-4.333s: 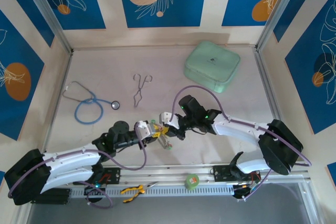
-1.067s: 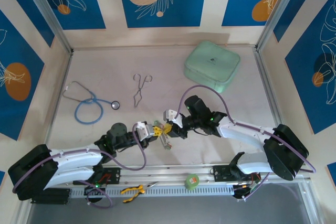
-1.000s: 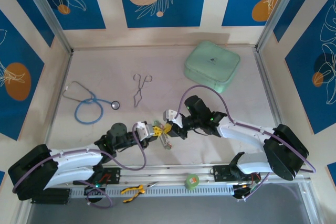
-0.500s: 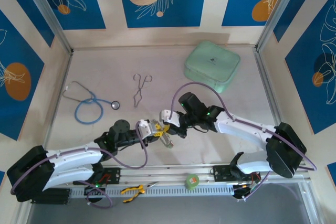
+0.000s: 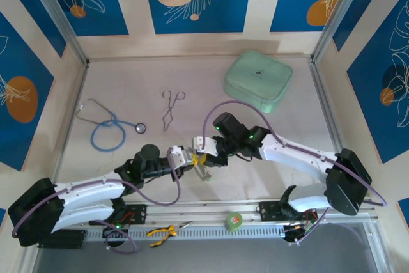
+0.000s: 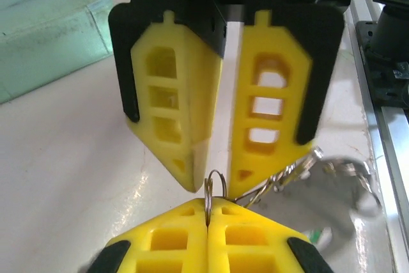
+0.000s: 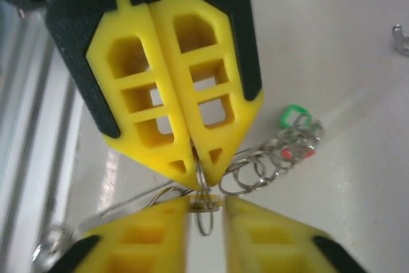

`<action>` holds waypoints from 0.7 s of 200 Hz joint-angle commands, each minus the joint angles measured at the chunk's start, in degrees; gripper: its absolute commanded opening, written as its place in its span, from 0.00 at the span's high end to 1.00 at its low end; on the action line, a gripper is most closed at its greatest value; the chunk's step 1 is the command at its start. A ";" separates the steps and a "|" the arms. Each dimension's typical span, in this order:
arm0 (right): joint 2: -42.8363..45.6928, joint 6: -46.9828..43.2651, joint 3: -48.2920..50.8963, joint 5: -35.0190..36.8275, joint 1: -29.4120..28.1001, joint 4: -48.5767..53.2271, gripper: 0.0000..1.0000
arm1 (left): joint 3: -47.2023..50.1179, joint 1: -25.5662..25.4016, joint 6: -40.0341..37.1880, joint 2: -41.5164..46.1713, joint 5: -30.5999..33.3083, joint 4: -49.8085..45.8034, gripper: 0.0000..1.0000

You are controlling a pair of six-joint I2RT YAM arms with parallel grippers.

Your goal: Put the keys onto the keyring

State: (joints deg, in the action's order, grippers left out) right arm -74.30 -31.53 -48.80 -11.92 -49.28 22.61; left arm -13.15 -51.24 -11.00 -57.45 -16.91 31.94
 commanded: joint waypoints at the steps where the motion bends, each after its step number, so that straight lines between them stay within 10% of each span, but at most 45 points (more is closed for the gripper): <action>1: 4.27 5.94 5.46 -7.49 2.64 -8.55 0.72 | 2.12 -0.09 -0.33 1.61 -0.82 7.29 1.00; 90: 4.61 12.34 11.75 -12.20 3.48 -19.92 0.73 | 5.59 -0.09 0.81 1.79 -2.54 14.55 1.00; 140: 3.57 12.00 11.07 -12.25 3.70 -18.48 0.93 | 5.67 -0.08 0.91 2.28 -2.88 14.46 1.00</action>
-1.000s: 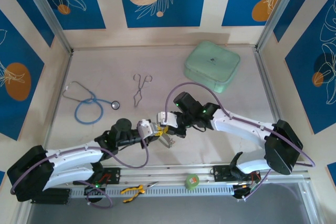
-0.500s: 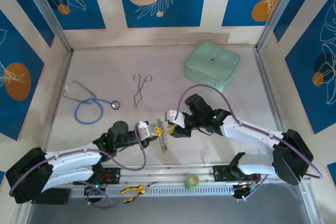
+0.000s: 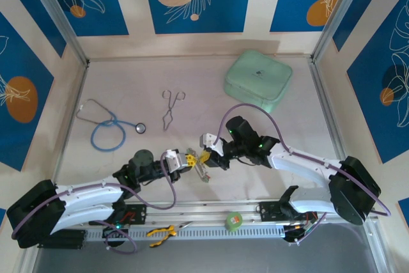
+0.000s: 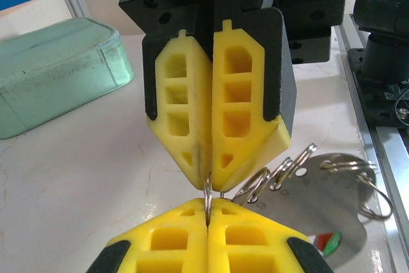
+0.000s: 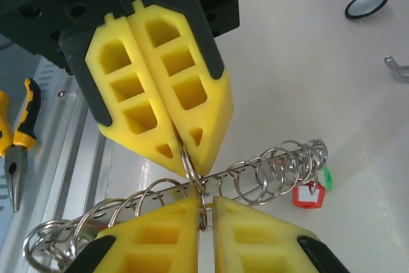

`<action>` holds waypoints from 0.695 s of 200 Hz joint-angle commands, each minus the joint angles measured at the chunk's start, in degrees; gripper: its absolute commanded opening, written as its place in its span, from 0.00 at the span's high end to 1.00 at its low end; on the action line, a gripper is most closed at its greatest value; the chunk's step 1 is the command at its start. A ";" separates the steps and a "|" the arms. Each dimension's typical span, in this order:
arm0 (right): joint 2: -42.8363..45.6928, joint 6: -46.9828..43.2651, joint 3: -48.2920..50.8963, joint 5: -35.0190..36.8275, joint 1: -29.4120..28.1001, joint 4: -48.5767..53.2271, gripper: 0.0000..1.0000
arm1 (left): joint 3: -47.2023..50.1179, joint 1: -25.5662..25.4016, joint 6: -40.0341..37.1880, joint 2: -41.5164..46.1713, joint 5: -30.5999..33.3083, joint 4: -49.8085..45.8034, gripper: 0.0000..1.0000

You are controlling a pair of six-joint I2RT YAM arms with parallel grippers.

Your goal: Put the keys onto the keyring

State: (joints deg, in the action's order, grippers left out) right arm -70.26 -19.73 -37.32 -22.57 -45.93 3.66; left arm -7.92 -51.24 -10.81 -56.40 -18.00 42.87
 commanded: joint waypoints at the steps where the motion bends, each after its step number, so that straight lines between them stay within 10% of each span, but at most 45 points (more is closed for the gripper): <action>1: -0.48 0.20 -0.44 -1.56 0.34 0.51 0.93 | 0.40 -0.13 0.75 1.27 -1.78 3.49 1.00; 86: -6.24 1.52 -2.57 -4.06 0.94 2.62 0.96 | 0.10 -0.08 2.44 0.60 -3.48 6.67 1.00; 139: -1.26 3.85 1.72 -3.98 2.79 -2.17 0.70 | 0.62 -0.08 2.02 0.34 -2.74 7.08 1.00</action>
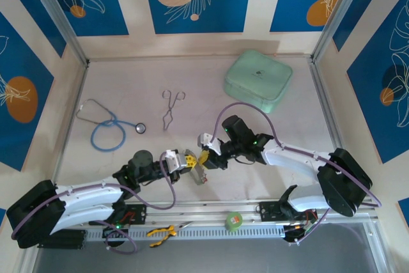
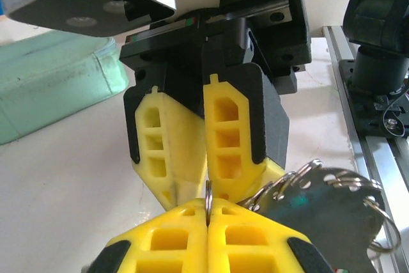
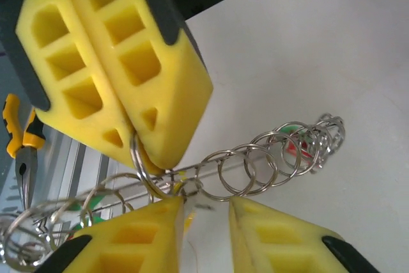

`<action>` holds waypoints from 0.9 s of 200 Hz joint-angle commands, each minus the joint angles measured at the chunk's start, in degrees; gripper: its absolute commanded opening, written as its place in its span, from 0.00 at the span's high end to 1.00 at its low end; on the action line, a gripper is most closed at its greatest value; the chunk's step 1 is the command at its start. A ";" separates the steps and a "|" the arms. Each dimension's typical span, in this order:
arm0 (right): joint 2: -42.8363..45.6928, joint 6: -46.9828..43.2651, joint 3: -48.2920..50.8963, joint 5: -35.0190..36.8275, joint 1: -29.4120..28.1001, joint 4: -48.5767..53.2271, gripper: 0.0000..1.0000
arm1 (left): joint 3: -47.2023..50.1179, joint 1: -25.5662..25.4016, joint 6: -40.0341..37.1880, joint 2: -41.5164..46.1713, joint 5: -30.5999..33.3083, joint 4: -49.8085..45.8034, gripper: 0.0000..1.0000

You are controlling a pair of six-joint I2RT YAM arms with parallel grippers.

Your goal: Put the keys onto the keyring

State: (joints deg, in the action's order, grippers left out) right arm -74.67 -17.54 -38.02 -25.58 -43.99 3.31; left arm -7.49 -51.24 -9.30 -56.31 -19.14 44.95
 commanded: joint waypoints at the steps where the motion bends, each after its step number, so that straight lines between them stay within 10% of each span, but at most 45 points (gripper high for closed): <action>1: 3.23 1.69 2.60 -0.96 0.84 -1.99 0.70 | 0.19 -0.08 0.47 0.20 -1.61 5.03 1.00; 122: 2.62 6.60 8.73 1.80 -3.73 -14.94 0.62 | -0.20 -0.09 1.56 -1.57 -1.31 8.13 1.00; 180: 2.25 5.12 8.51 4.12 -3.61 -14.09 0.91 | -0.07 -0.09 1.57 -0.74 -0.76 7.44 1.00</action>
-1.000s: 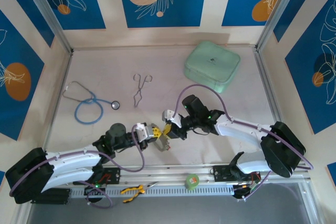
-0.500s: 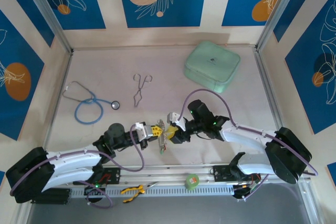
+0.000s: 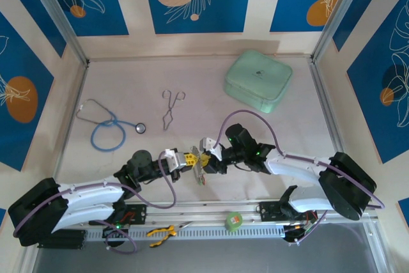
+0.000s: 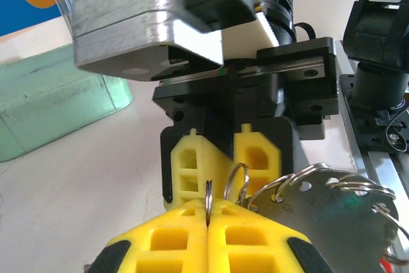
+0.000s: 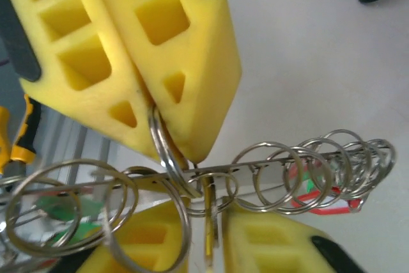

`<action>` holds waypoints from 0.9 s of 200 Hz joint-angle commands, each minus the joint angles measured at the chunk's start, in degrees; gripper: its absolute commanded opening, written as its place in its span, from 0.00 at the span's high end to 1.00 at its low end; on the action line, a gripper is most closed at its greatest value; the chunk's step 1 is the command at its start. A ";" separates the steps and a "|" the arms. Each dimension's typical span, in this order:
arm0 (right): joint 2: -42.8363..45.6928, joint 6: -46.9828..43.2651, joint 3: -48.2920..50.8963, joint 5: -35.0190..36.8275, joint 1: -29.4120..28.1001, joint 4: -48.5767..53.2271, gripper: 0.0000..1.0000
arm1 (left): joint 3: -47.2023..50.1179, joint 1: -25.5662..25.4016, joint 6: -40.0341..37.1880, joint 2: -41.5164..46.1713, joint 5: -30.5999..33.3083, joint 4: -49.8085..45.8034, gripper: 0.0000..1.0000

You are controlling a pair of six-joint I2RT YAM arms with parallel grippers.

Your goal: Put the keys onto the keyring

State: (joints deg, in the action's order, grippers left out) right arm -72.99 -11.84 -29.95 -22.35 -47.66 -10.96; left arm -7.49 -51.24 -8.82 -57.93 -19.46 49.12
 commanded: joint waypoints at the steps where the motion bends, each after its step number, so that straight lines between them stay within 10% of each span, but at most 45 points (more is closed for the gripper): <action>1: 0.61 -0.62 0.48 0.94 0.09 0.26 0.92 | -0.07 -0.09 1.09 0.97 -0.42 3.22 1.00; 156: 8.99 -14.51 -11.65 21.59 -5.43 19.76 1.00 | -2.97 -0.05 -0.41 2.61 -0.04 -10.70 1.00; 180: 9.06 -14.80 -12.80 23.32 -6.20 20.09 1.00 | -2.76 0.00 0.20 2.64 1.39 -10.30 0.62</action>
State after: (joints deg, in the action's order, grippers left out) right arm -64.82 -25.34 -39.70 -2.70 -53.32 8.49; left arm -9.19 -51.24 -9.39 -55.22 -17.76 39.70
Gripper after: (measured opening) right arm 0.048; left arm 0.216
